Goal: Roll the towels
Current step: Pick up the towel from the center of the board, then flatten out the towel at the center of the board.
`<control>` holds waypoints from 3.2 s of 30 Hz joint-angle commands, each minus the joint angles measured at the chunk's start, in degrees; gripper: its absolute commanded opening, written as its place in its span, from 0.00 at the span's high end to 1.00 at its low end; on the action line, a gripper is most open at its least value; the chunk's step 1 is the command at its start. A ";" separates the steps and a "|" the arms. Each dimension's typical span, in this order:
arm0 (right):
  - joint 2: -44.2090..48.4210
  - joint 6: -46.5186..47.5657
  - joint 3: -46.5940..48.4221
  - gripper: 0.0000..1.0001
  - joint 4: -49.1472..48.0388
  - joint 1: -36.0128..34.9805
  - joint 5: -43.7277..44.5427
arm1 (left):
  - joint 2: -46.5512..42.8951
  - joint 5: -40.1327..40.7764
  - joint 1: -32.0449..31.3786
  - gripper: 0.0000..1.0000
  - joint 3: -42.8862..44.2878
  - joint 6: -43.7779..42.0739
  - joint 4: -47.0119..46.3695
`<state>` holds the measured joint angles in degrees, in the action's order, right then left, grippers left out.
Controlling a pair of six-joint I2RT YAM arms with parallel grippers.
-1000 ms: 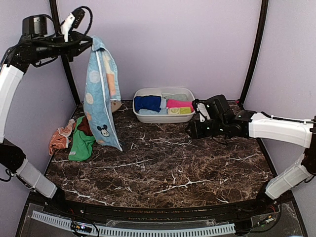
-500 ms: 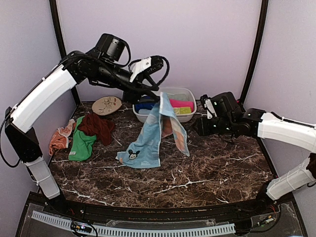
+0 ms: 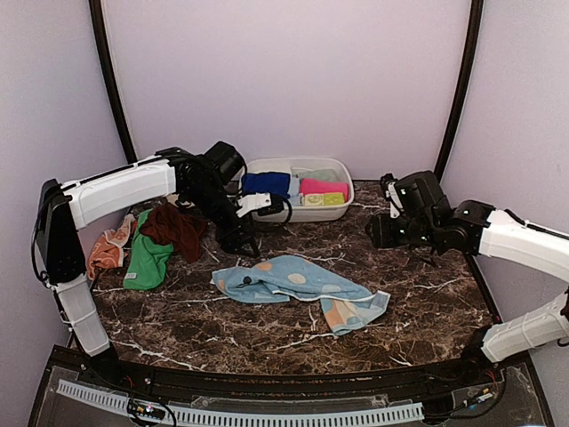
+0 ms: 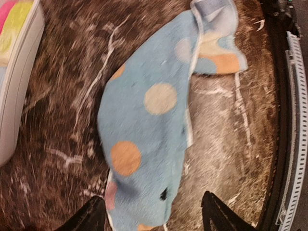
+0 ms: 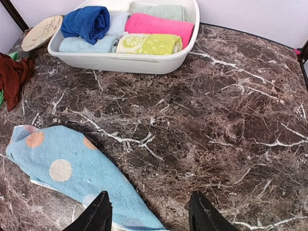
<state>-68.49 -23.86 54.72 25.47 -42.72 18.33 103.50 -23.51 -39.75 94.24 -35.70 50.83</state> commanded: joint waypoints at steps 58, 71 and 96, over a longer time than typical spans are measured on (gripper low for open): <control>-4.42 -10.55 -10.92 1.00 3.95 0.62 -4.54 | 0.65 15.36 14.46 1.00 -0.60 10.21 -8.42; -3.16 3.17 9.84 1.00 17.61 -3.87 10.88 | 2.58 28.00 15.18 1.00 17.81 3.20 -8.02; -17.10 -2.96 2.33 0.41 1.95 -0.68 -18.01 | -1.88 26.10 15.46 1.00 7.36 2.39 -6.65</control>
<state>-79.11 -28.88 54.78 29.61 -45.43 2.28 105.30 3.25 -24.60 103.04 -32.84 43.46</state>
